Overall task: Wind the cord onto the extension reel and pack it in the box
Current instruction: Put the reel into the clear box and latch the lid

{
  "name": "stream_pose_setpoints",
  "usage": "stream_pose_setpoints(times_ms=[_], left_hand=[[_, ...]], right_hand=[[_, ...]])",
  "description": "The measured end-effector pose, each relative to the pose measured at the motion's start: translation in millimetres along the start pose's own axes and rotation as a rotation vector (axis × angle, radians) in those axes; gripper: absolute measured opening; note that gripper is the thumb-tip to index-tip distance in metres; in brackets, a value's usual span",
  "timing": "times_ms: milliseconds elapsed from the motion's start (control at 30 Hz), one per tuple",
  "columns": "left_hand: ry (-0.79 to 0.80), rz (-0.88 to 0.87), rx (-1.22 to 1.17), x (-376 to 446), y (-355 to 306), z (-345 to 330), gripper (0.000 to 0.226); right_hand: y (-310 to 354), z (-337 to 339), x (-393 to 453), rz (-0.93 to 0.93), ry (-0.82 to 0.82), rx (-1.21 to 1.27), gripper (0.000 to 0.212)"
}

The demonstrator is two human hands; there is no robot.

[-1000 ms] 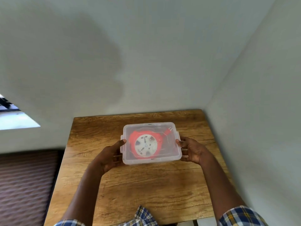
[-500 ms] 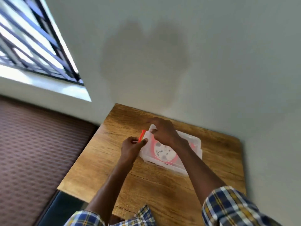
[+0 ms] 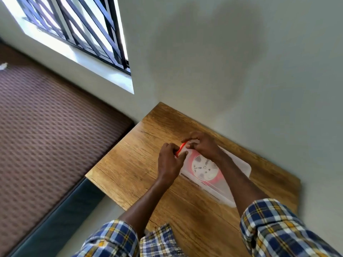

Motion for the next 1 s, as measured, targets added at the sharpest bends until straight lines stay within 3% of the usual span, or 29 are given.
stream_pose_setpoints(times_ms=[133,300,367,433,500,567,667,767,867,1000], left_hand=[[-0.057,-0.209,0.174,-10.0,-23.4,-1.4,0.015],[-0.018,-0.319,0.349,-12.9,-33.5,0.9,0.02],[0.037,-0.367,0.454,-10.8,-36.9,-4.2,0.025],[0.082,-0.405,0.473,-7.8,-48.4,-11.1,0.033],[0.158,-0.506,0.412,-9.6,-74.6,-30.3,0.041],[0.291,-0.664,0.348,-22.3,-107.2,-64.4,0.04],[0.525,-0.864,0.27,-53.9,-150.8,-124.6,0.037],[0.771,-1.033,0.27,-95.1,-177.3,-184.6,0.037],[1.019,-1.157,0.427,-136.1,-170.3,-231.4,0.037],[0.945,-1.199,0.486,-138.8,-159.2,-247.7,0.038]], right_hand=[[1.2,5.7,-7.4,-0.028,-0.103,0.177,0.031],[2.8,11.0,-17.1,0.022,-0.1,0.021,0.031],[-5.1,35.3,-30.3,-0.017,-0.276,0.017,0.032],[-23.5,71.1,-58.8,-0.104,-0.579,-0.006,0.031],[-57.3,98.4,-103.3,-0.302,-0.835,-0.036,0.035],[-96.4,109.7,-152.7,-0.571,-0.968,-0.002,0.043],[-136.6,97.8,-205.0,-0.858,-0.943,0.245,0.048],[-149.3,71.9,-224.5,-0.955,-0.81,0.613,0.04],[-151.9,50.1,-239.2,-1.041,-0.746,0.782,0.032],[-151.6,35.6,-247.0,-1.083,-0.79,0.892,0.032]])
Point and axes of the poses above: each hand's wrist, its own x-axis towards the middle knuckle, its own z-axis out of the back of the hand, y = z × x, the point moved 10 cm from there along x, towards the middle knuckle, and after that the axes turned 11 degrees about -y, right-handed, at the moved point
